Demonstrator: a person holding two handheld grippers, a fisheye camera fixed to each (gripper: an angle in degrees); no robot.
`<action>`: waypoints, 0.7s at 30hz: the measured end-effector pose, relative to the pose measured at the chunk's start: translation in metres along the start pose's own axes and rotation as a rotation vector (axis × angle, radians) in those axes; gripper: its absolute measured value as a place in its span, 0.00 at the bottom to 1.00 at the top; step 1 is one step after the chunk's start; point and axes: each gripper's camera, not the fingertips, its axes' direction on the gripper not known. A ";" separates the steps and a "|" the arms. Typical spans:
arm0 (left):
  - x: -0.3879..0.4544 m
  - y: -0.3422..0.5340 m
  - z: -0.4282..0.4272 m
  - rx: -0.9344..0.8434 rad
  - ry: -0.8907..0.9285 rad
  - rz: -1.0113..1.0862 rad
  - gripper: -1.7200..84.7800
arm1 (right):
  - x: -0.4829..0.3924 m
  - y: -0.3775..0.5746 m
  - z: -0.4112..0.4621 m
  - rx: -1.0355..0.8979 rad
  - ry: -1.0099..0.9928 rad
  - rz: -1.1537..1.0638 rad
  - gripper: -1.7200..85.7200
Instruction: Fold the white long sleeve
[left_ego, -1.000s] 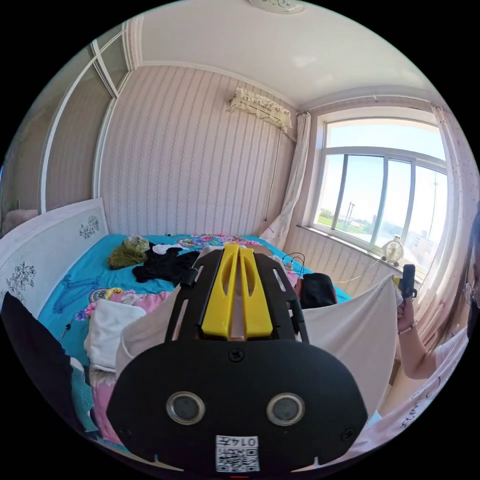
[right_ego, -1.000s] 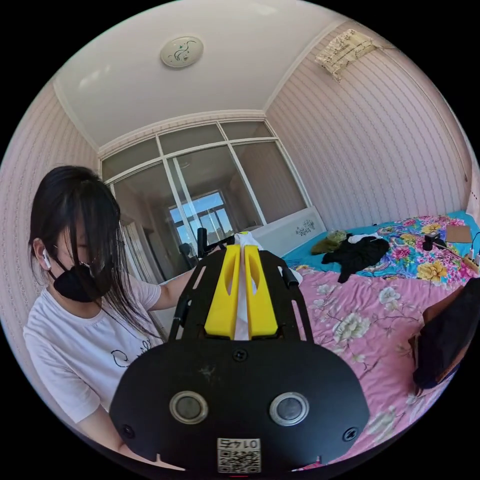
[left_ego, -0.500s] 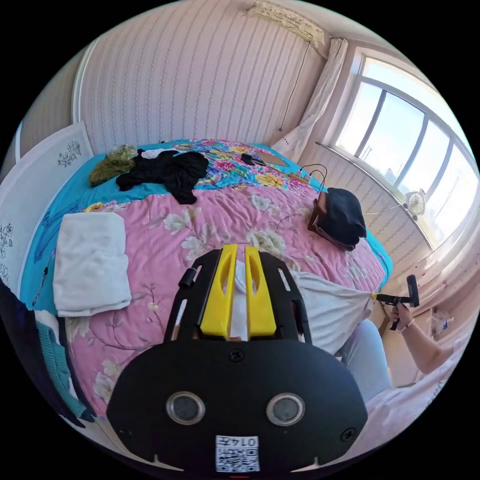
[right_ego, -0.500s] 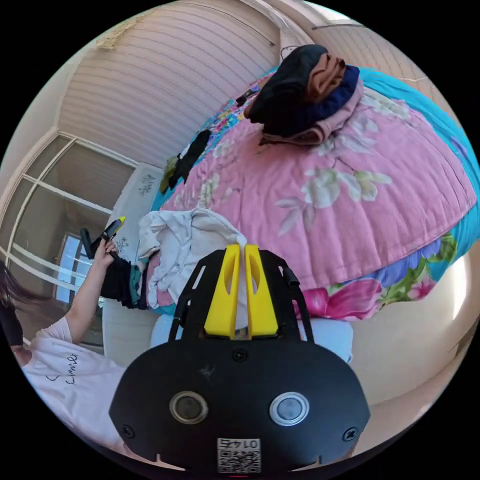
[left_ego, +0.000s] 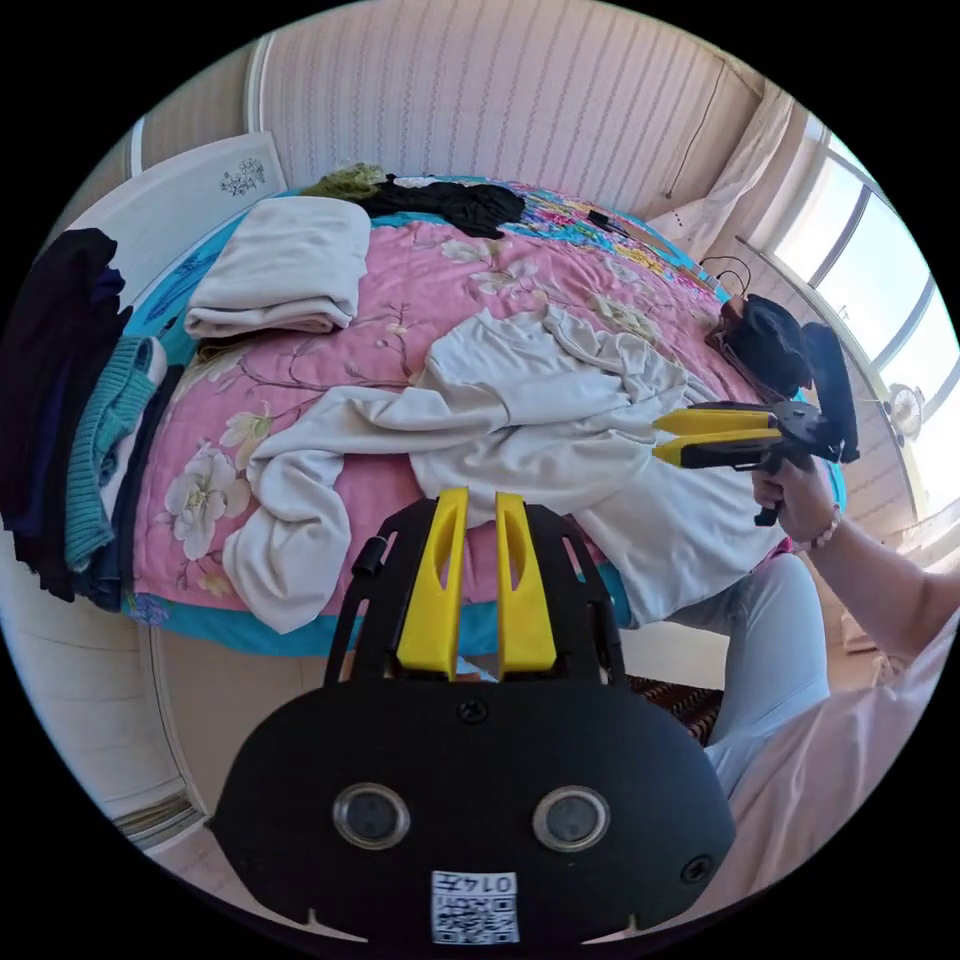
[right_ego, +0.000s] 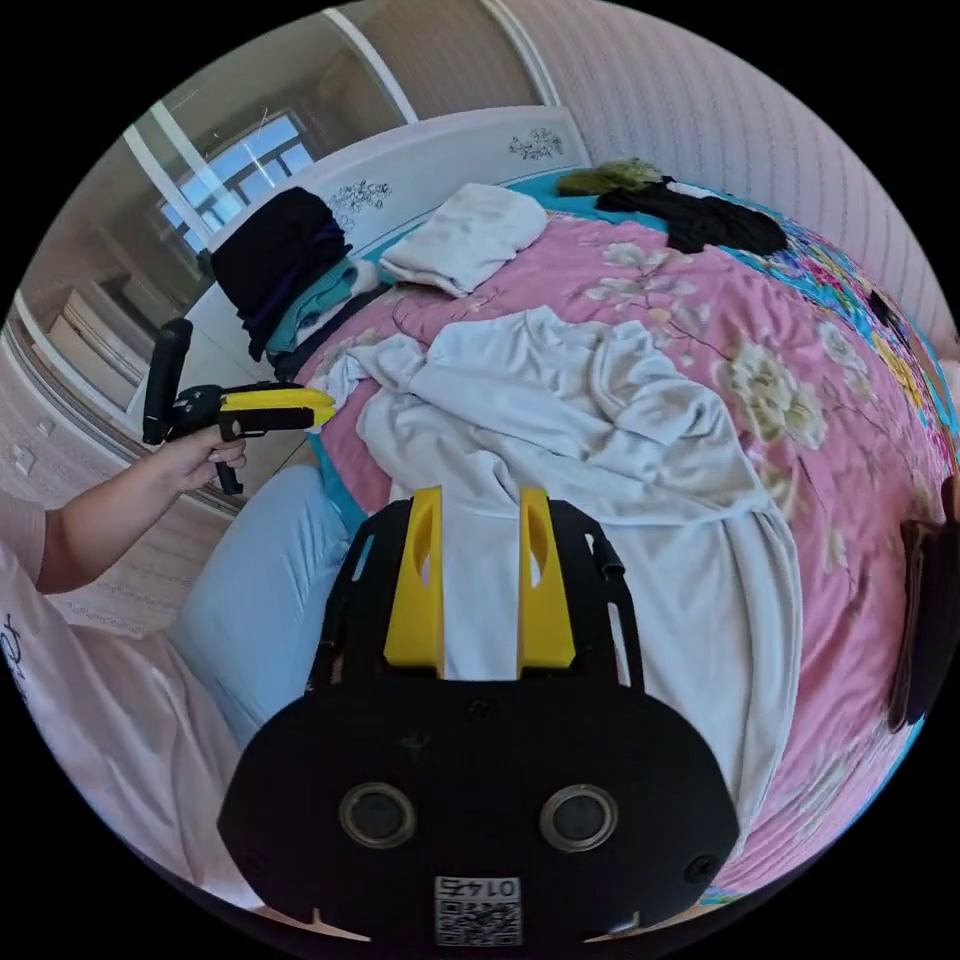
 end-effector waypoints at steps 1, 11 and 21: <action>-0.004 0.005 -0.001 0.010 0.022 -0.010 0.08 | -0.002 -0.008 0.011 -0.037 0.013 0.004 0.15; 0.038 0.057 0.019 -0.101 0.197 0.192 0.08 | 0.050 -0.014 -0.088 0.125 -0.066 0.225 0.04; 0.078 0.085 0.091 -0.413 0.214 0.326 0.12 | 0.110 0.129 -0.193 0.218 0.213 0.613 0.11</action>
